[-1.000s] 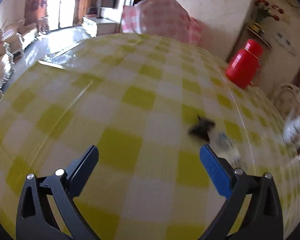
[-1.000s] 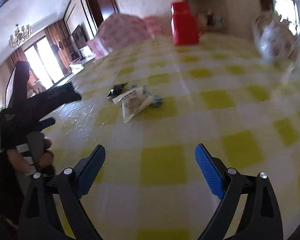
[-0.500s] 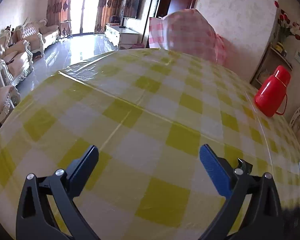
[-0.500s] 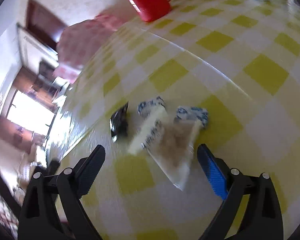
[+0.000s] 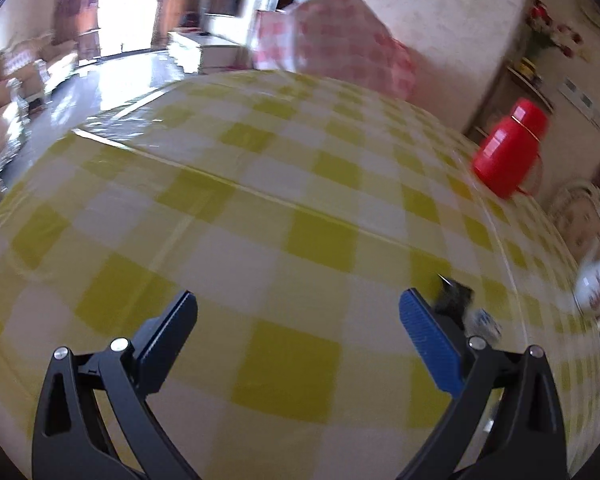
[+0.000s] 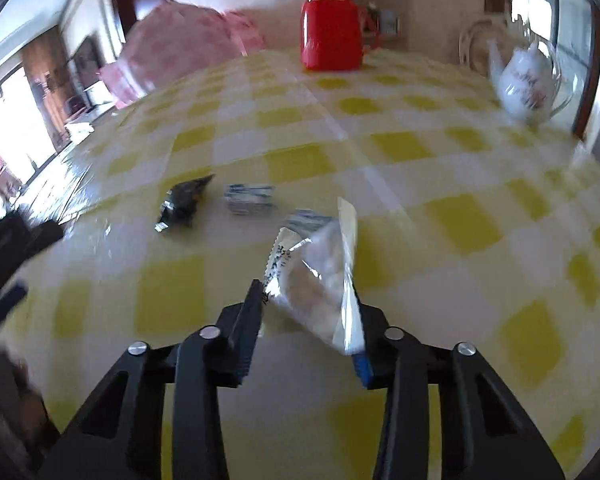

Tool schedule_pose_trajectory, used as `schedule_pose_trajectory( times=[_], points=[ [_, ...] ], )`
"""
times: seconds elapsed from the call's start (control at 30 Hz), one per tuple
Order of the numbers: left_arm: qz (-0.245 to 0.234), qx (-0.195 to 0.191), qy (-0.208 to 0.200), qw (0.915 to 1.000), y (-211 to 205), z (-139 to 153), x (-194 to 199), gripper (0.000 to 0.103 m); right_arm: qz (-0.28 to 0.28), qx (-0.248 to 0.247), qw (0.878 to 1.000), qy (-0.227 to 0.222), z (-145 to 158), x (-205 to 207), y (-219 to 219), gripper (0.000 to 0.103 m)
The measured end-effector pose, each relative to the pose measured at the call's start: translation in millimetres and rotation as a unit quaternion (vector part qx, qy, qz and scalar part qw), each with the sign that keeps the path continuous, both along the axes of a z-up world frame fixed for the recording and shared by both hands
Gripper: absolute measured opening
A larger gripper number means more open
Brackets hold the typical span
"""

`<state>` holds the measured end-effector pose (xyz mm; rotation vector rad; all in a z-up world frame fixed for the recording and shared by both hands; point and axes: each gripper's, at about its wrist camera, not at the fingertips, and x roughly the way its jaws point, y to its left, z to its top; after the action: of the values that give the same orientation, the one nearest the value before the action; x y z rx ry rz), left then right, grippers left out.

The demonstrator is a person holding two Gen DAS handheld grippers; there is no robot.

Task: Organize snacks
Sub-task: 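Grasp the clear white-labeled pastry pack with the right tool while the left tool approaches the candies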

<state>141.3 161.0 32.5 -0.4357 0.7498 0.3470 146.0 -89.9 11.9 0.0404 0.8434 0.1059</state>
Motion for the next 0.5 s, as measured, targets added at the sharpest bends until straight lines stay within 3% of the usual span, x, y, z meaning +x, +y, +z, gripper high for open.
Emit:
schedule_pose_trajectory(
  times=[0.1, 0.27, 0.33, 0.43, 0.5],
  points=[
    [-0.077, -0.028, 0.002, 0.9966, -23.9, -4.3, 6.9, 0.101, 0.017, 0.004, 1.0, -0.015, 4.9, -23.5, -46.9, 0.039],
    [-0.171, -0.071, 0.007, 0.9828, -74.6, -13.8, 8.6, 0.101, -0.018, 0.025, 0.999, -0.009, 1.5, -32.8, -105.1, 0.038],
    [-0.198, -0.025, -0.017, 0.9797, -104.1, -6.2, 0.4, 0.101, -0.031, 0.047, 0.998, -0.008, 3.3, -30.2, -119.3, 0.039],
    [-0.255, 0.047, -0.052, 0.9643, -145.9, 4.4, -6.5, 0.101, -0.046, 0.046, 0.998, -0.006, 3.7, -30.2, -127.4, 0.038],
    [-0.275, 0.071, -0.044, 0.9578, -165.3, 3.7, 5.6, 0.101, -0.048, 0.047, 0.998, 0.01, -2.6, -26.9, -128.9, 0.038]
  ],
)
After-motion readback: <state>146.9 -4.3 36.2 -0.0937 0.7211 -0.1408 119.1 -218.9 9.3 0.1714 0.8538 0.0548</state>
